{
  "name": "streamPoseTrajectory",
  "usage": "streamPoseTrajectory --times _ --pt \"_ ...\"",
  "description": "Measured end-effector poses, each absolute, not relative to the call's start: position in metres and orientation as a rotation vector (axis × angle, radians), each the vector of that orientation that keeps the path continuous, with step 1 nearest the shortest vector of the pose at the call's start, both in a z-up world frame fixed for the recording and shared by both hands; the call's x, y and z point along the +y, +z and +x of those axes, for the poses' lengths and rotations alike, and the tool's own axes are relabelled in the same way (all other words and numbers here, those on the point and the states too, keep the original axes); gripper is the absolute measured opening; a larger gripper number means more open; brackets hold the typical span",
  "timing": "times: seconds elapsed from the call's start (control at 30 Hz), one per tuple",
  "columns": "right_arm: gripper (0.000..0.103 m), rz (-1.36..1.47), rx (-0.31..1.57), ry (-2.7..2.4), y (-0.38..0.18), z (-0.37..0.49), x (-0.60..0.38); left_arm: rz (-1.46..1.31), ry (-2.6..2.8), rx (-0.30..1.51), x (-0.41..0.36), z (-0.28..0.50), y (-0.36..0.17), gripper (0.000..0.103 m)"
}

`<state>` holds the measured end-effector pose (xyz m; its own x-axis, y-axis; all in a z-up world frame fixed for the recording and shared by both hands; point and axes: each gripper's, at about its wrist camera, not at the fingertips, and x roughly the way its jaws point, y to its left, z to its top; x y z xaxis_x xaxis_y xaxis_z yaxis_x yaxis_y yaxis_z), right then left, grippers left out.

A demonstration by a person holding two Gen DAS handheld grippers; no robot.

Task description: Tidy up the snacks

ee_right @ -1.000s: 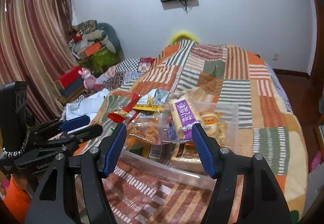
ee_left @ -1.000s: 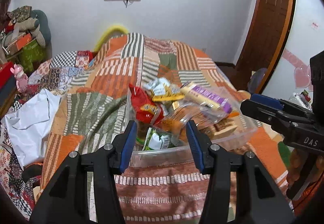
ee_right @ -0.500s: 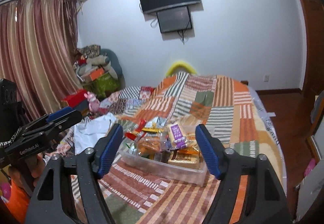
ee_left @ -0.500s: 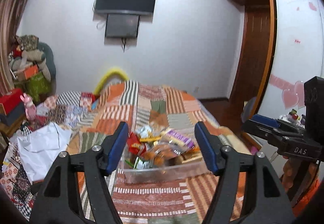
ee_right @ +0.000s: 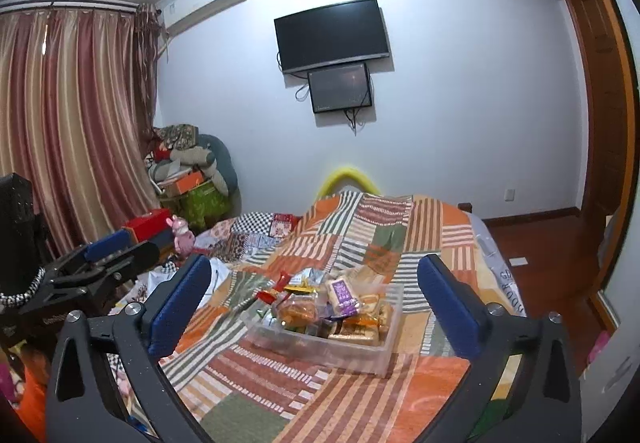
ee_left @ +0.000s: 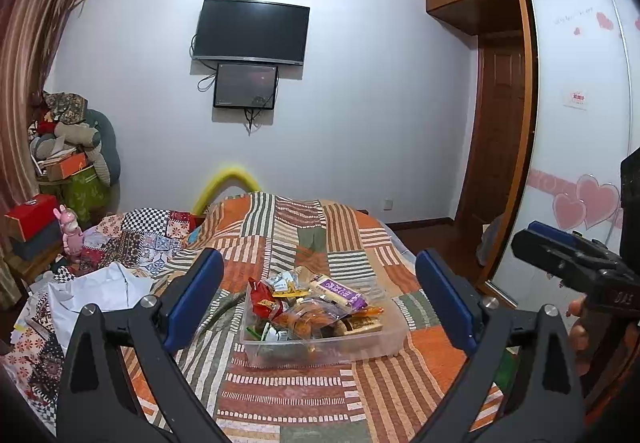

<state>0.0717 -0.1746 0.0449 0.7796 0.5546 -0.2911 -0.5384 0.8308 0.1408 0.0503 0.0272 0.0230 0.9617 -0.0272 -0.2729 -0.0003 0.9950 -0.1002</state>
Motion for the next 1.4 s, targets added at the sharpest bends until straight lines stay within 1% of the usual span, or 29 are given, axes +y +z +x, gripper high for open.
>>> streamPoseTrajectory --times 0.33,1.4 --pt "0.103 0.025 0.302 0.559 0.043 0.057 -0.173 -0.100 -0.013 0.268 0.026 0.043 0.024 0.100" --pt "0.103 0.013 0.283 0.520 0.050 0.050 -0.179 -0.089 -0.033 0.262 0.022 0.038 0.026 0.103"
